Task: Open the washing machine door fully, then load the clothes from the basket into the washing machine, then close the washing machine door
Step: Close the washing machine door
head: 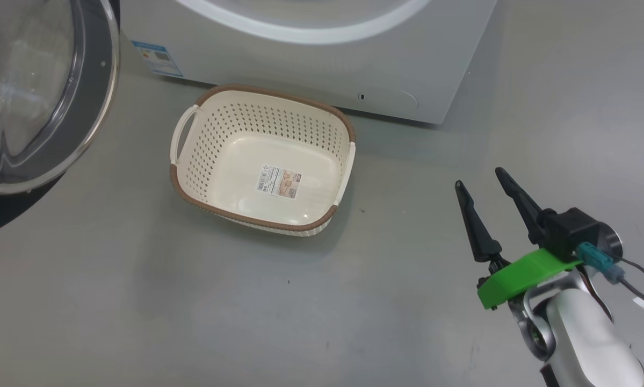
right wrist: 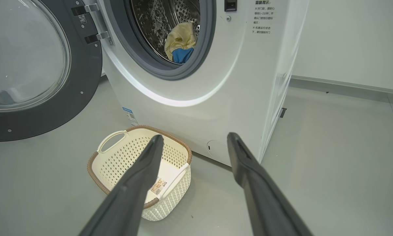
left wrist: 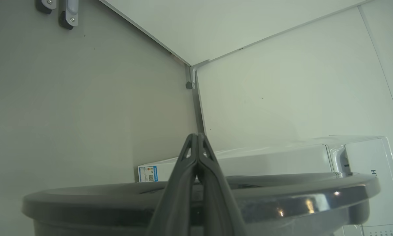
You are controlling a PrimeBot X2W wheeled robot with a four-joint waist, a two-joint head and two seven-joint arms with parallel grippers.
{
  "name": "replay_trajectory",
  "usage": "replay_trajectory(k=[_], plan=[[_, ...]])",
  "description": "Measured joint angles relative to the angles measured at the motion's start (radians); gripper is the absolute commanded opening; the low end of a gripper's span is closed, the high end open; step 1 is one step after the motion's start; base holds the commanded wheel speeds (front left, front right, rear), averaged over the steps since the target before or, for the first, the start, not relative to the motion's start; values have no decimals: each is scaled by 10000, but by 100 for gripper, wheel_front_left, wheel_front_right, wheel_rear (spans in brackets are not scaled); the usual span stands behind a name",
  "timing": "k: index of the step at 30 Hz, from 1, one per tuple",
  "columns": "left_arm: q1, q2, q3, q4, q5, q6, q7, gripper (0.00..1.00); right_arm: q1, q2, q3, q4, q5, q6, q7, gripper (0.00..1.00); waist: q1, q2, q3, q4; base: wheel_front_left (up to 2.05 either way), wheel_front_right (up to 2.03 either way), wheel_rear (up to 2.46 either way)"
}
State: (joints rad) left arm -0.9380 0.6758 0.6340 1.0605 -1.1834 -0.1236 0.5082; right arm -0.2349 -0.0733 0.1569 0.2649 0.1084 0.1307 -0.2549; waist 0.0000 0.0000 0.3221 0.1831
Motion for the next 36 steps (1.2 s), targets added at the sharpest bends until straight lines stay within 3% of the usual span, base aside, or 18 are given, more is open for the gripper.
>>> replay_trajectory(k=[9,20,36], plan=[[900,-192,-514,-1168,-453,0,1289,0,3,25,8,54,59,0,0,100,-1,0,-262,126,0,0,0],[2530,-1122,-1264,-3789,-1534,0,2917,0,12,105,-15,86,150,0,0,100,0,0,-588,243,0,0,0],[4206,-2364,-1971,-6696,-2351,0,3827,0,51,140,-77,115,328,0,0,100,0,0,-991,56,0,0,0]])
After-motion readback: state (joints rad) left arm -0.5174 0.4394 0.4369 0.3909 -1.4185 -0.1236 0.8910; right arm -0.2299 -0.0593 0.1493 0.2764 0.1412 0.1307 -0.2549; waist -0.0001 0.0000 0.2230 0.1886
